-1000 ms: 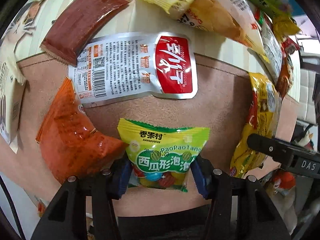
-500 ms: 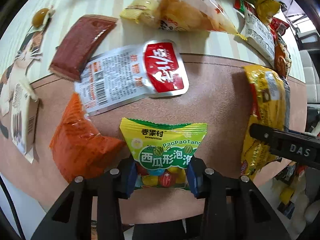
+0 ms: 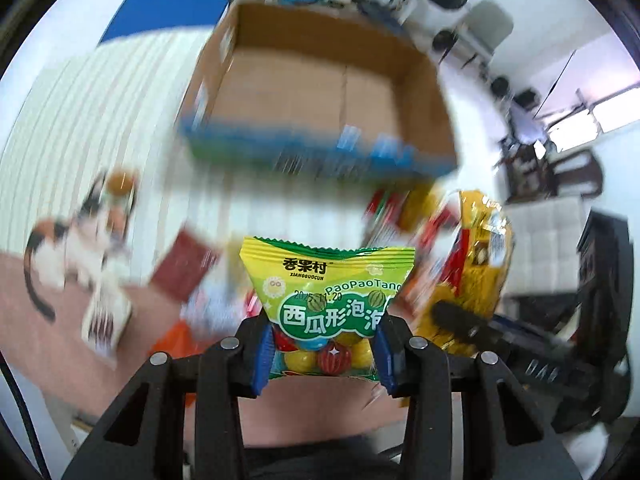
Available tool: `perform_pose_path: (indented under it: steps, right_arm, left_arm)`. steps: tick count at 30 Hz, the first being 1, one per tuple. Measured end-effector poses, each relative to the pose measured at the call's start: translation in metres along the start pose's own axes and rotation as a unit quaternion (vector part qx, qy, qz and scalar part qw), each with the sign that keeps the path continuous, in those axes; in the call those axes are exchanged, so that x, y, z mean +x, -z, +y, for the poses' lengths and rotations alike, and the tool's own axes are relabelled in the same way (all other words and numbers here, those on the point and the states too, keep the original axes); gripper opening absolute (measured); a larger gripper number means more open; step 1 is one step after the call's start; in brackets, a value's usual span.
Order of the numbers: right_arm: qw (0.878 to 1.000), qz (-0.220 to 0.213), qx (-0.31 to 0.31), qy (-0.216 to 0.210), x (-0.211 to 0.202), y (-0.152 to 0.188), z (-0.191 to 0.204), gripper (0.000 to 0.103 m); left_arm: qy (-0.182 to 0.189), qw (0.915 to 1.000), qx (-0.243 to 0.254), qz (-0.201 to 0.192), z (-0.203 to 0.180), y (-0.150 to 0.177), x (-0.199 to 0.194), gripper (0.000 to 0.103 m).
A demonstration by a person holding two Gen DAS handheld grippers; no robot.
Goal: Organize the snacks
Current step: 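Carry both packets into the cardboard box and open both tools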
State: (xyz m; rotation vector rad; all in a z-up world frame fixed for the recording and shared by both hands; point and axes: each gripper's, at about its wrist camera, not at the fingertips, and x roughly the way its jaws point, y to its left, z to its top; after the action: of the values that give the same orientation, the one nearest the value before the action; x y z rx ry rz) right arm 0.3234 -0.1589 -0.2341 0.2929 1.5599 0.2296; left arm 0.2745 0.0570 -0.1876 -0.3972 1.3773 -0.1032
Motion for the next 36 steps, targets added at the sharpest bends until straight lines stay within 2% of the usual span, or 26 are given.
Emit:
perform_pose_path:
  steps: [2, 3, 4, 6, 8, 12, 14, 19, 24, 28, 30, 32, 36]
  right_arm:
    - [1.0, -0.02, -0.015, -0.012, -0.023, -0.038, 0.013, 0.089]
    - [0.999, -0.028, -0.02, -0.015, -0.034, -0.06, 0.021, 0.089]
    - [0.999, -0.032, -0.026, -0.015, -0.036, -0.078, 0.029, 0.09]
    - [0.998, -0.041, -0.036, -0.012, -0.038, -0.12, 0.041, 0.09]
    - [0.998, -0.042, -0.047, 0.001, -0.027, -0.152, 0.057, 0.09]
    - [0.998, -0.015, -0.054, 0.021, 0.014, -0.212, 0.064, 0.09]
    - [0.998, 0.006, -0.052, 0.03, 0.04, -0.231, 0.067, 0.09]
    - [0.996, 0.044, -0.046, 0.061, 0.106, -0.299, 0.087, 0.09]
    - [0.994, 0.078, -0.035, 0.071, 0.154, -0.318, 0.077, 0.09]
    - [0.992, 0.082, -0.037, 0.083, 0.159, -0.32, 0.074, 0.093]
    - [0.992, 0.085, -0.039, 0.086, 0.158, -0.319, 0.077, 0.095]
    - [0.992, 0.075, -0.046, 0.095, 0.151, -0.317, 0.081, 0.097]
    - [0.991, 0.05, -0.059, 0.109, 0.128, -0.309, 0.089, 0.099]
  left_arm:
    - [0.01, 0.9999, -0.005, -0.004, -0.009, -0.049, -0.002, 0.038]
    - [0.01, 0.9999, -0.004, -0.005, -0.025, -0.074, 0.013, 0.038]
    - [0.009, 0.9999, -0.002, -0.005, -0.036, -0.096, 0.018, 0.038]
    - [0.007, 0.9998, -0.015, -0.007, -0.034, -0.144, 0.027, 0.038]
    - [0.006, 0.9997, -0.022, 0.002, -0.033, -0.186, 0.046, 0.038]
    - [-0.008, 0.9994, -0.016, 0.031, -0.029, -0.238, 0.087, 0.039]
    - [-0.016, 0.9984, -0.015, 0.052, -0.023, -0.257, 0.115, 0.039]
    - [-0.031, 0.9954, -0.016, 0.09, -0.014, -0.275, 0.155, 0.039]
    - [-0.049, 0.9922, -0.013, 0.114, -0.01, -0.277, 0.177, 0.039]
    - [-0.064, 0.9912, 0.004, 0.116, -0.016, -0.276, 0.179, 0.041]
    - [-0.073, 0.9925, 0.013, 0.097, -0.02, -0.279, 0.174, 0.053]
    - [-0.073, 0.9936, 0.022, 0.083, -0.025, -0.279, 0.167, 0.076]
    - [-0.077, 0.9957, 0.031, 0.041, -0.03, -0.28, 0.143, 0.086]
